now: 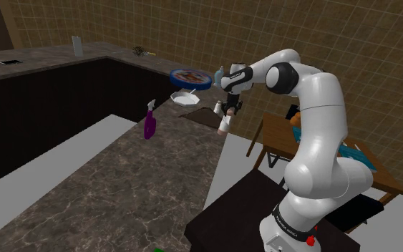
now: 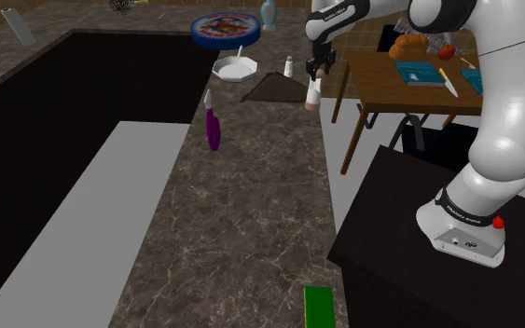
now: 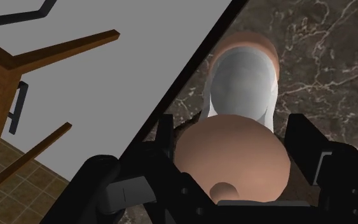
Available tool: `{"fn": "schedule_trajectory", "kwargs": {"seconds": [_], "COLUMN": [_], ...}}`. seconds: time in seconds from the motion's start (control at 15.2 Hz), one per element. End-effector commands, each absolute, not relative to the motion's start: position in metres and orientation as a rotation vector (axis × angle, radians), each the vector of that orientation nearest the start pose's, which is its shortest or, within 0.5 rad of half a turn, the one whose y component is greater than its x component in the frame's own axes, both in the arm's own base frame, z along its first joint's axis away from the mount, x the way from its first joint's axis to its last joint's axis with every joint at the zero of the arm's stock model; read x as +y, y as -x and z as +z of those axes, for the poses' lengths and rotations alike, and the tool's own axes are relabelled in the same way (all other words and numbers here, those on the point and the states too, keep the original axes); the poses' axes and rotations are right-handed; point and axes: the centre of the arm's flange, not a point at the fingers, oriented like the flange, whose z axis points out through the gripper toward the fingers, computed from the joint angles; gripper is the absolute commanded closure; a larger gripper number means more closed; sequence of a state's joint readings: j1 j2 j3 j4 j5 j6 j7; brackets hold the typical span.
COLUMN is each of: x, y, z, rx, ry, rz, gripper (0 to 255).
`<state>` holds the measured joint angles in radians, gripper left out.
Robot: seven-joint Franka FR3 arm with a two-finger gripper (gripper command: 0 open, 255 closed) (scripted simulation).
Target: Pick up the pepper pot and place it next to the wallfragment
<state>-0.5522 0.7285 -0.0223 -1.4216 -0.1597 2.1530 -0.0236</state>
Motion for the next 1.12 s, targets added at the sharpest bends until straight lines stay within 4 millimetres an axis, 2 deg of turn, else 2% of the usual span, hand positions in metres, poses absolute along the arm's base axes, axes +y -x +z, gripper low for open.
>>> {"fn": "schedule_trajectory", "kwargs": {"seconds": [0.0, 0.33, 0.4, 0.73, 0.99, 1.06], "x": [-0.398, -0.398, -0.398, -0.398, -0.391, -0.391], "y": [-0.609, -0.609, -0.609, -0.609, -0.612, -0.612], "z": [0.265, 0.265, 0.265, 0.265, 0.314, 0.314], "rx": [0.745, 0.745, 0.745, 0.745, 0.745, 0.745], "ry": [3.198, 3.198, 3.198, 3.198, 3.198, 3.198], "rz": [0.066, 0.066, 0.066, 0.066, 0.066, 0.066], "gripper": [255, 255, 0, 0, 0, 0]}}
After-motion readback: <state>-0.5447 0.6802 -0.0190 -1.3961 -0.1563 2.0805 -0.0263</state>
